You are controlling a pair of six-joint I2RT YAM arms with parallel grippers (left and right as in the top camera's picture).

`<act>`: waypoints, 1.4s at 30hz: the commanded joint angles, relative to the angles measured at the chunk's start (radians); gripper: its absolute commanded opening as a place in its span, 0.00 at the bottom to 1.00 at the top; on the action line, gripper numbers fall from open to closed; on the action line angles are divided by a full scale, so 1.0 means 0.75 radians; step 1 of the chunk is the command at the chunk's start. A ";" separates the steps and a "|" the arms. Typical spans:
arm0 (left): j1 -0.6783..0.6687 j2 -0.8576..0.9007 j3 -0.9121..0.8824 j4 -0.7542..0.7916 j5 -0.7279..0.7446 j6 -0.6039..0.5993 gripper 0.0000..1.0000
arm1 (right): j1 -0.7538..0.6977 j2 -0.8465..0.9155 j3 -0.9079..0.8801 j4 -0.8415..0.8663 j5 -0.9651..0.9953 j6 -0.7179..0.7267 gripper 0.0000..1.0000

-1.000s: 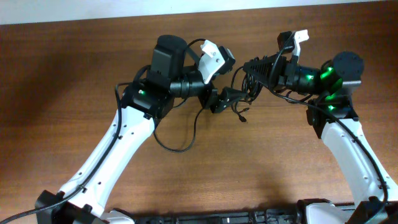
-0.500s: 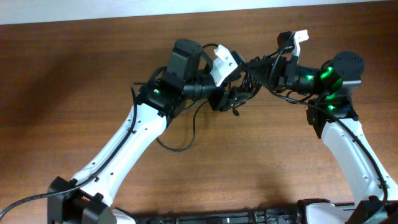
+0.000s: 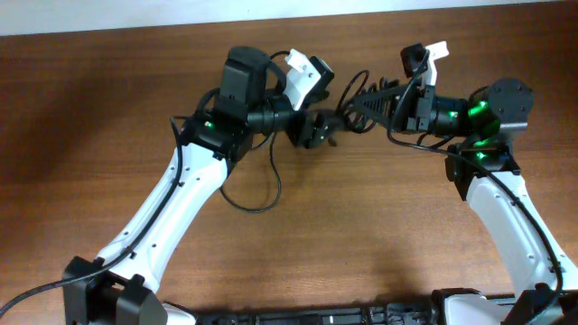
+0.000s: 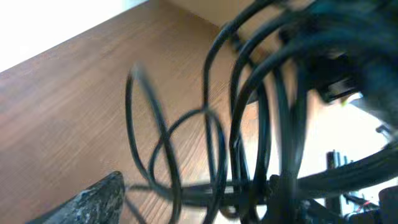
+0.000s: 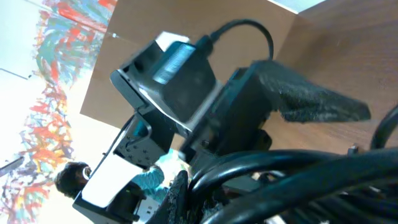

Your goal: Untangle cables

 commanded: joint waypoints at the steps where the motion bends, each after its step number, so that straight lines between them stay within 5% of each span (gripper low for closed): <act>1: -0.007 0.009 0.016 0.038 0.168 -0.033 0.71 | 0.007 -0.008 0.006 0.011 -0.050 -0.003 0.04; 8: -0.148 0.029 0.016 0.048 -0.187 -0.033 0.64 | 0.008 -0.008 0.006 0.011 -0.066 -0.007 0.04; 13: -0.146 0.029 0.016 0.048 -0.213 -0.032 0.62 | 0.008 -0.008 0.006 0.011 -0.065 -0.007 0.04; 15: -0.146 0.029 0.016 0.048 -0.213 -0.032 0.34 | 0.008 -0.008 0.006 0.011 -0.065 -0.006 0.04; 20: -0.146 0.029 0.016 0.049 -0.212 -0.032 0.18 | 0.008 -0.008 0.006 0.011 -0.065 -0.006 0.04; 21: -0.146 0.030 0.016 0.054 -0.213 -0.032 0.03 | 0.008 -0.008 0.006 0.010 -0.065 -0.006 0.04; 22: -0.146 0.030 0.016 0.062 -0.213 -0.032 0.00 | 0.008 -0.008 0.006 0.010 -0.065 -0.006 0.04; 25: -0.144 0.028 0.016 0.076 -0.241 -0.050 0.00 | 0.007 -0.008 0.006 0.010 -0.065 -0.007 0.04; 29: -0.051 -0.075 0.016 0.066 -0.338 -0.267 0.00 | 0.005 -0.008 0.006 0.004 -0.021 -0.068 0.04; 35: -0.008 -0.319 0.016 -0.047 -0.338 -0.058 0.00 | -0.056 -0.008 0.005 -0.139 0.106 -0.086 0.04; 42: -0.008 -0.386 0.016 -0.117 -0.338 0.001 0.00 | -0.057 -0.008 0.005 -0.403 0.105 -0.252 0.04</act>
